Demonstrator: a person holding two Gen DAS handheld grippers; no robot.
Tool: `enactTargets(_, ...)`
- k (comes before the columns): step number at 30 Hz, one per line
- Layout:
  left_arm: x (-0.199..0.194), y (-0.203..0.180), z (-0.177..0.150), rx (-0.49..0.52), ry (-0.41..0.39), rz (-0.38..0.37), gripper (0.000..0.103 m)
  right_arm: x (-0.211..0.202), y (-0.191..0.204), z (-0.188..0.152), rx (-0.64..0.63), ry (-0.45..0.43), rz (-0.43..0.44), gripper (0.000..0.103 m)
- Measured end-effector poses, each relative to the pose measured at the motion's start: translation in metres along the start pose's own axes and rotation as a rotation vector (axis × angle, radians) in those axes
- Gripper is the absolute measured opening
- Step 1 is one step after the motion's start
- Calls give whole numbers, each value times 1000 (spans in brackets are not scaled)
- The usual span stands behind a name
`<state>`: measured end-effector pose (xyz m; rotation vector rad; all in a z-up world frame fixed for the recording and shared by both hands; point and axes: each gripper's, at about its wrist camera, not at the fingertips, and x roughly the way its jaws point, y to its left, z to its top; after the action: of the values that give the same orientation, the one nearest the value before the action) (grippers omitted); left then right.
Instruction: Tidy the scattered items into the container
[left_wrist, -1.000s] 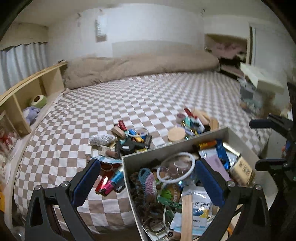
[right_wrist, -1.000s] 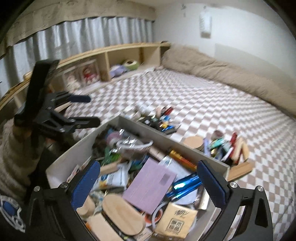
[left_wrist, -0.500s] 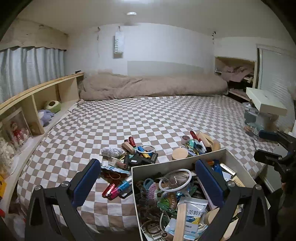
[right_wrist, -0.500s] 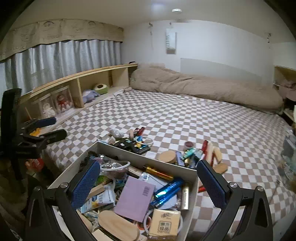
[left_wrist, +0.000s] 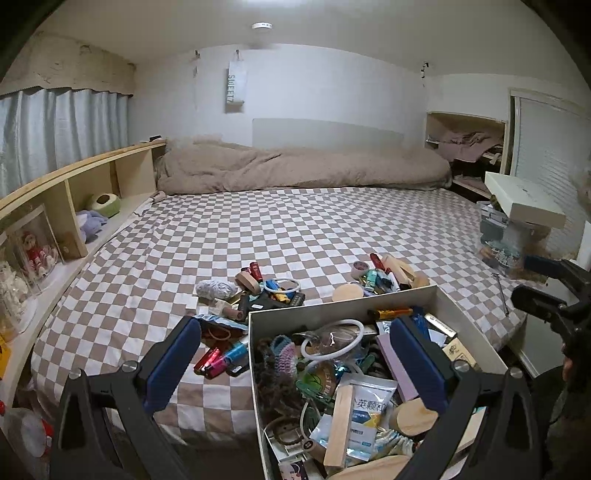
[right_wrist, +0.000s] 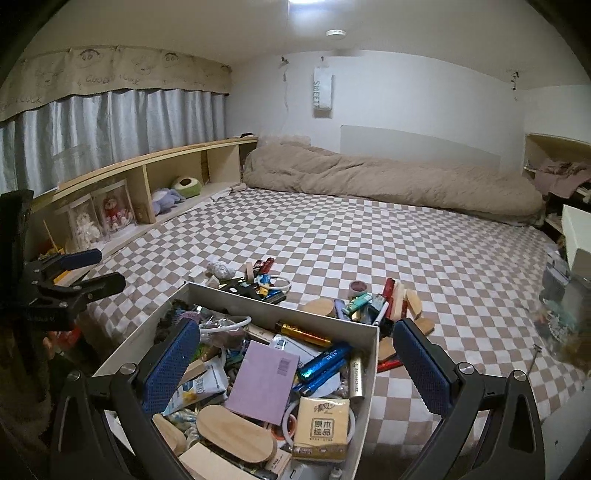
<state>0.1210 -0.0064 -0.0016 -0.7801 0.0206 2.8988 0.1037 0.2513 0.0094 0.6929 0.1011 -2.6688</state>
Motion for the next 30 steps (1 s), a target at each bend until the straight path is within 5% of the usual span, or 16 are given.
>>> enactTargets(10, -2, -9, -3, 10, 5, -4, 103, -4, -10, -8, 31, 2, -80, 103)
enactTargets(30, -3, -7, -4, 1, -10, -15, 103, -2, -11, -11, 39, 19, -93, 103)
